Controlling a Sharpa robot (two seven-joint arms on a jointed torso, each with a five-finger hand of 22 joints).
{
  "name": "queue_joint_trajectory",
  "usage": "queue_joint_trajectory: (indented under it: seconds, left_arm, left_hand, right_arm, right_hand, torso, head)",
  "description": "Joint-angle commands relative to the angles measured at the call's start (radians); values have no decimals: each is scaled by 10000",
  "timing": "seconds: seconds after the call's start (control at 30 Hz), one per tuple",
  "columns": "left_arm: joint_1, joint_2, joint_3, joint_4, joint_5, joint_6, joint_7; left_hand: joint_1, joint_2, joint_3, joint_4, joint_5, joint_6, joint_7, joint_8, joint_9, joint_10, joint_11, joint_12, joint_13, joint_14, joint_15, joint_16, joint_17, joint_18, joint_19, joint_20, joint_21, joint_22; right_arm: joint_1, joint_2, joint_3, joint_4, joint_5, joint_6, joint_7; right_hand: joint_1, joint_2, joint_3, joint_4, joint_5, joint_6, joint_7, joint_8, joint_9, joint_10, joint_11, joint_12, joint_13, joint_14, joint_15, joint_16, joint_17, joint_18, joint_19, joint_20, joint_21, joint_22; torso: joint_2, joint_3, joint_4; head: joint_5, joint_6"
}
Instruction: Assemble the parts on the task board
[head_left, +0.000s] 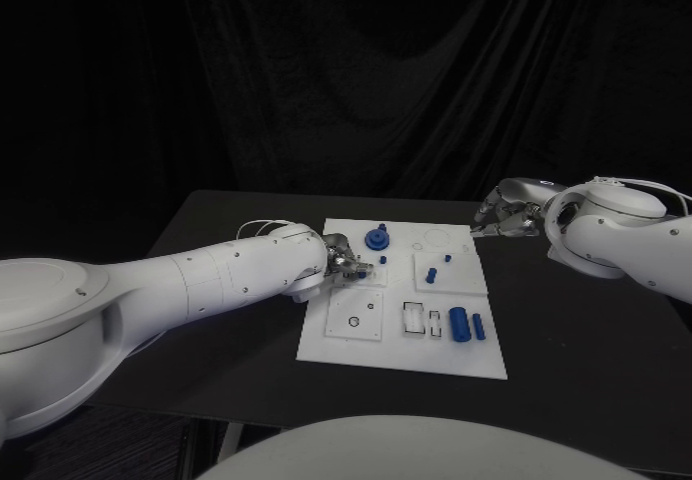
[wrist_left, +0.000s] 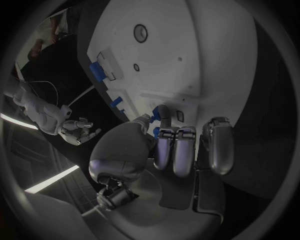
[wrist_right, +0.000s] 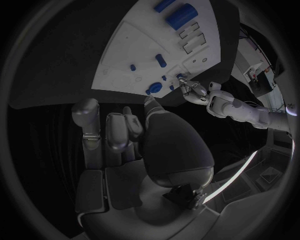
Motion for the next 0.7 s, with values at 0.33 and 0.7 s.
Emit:
queue_joint_trajectory:
  seconds: [0.33, 0.7]
  left_arm:
    - [647, -1240, -18, 1504, -845, -2445, 1247]
    - [1656, -1191, -22, 775, -912, -436, 566]
  left_hand:
    - [701, -168, -270, -185, 521, -120, -159, 848, 312, 1042, -198, 35, 2633, 1072, -199, 26, 2628, -150, 305, -135, 271, 890]
    - [1037, -17, -212, -318, 549, -365, -170, 1177, 310, 1042, -206, 35, 2633, 1072, -206, 26, 2628, -175, 346, -151, 318, 985]
  right_arm:
    - [-14, -221, 8, 159, -36, -194, -136]
    - [-11, -221, 9, 332, -36, -520, 136]
  right_hand:
    - [-104, 66, -41, 88, 56, 25, 41, -48, -19, -71, -6, -58, -32, -45, 23, -90, -32, 190, -65, -11, -57, 988]
    - [-114, 155, -22, 107, 216, 107, 26, -21, -21, -24, -20, -34, -5, -26, 15, -82, -26, 188, -45, -14, -64, 994]
  torso:
    - [4, -6, 6]
    - [8, 11, 3]
  head:
    - [-96, -2]
    - [-63, -2]
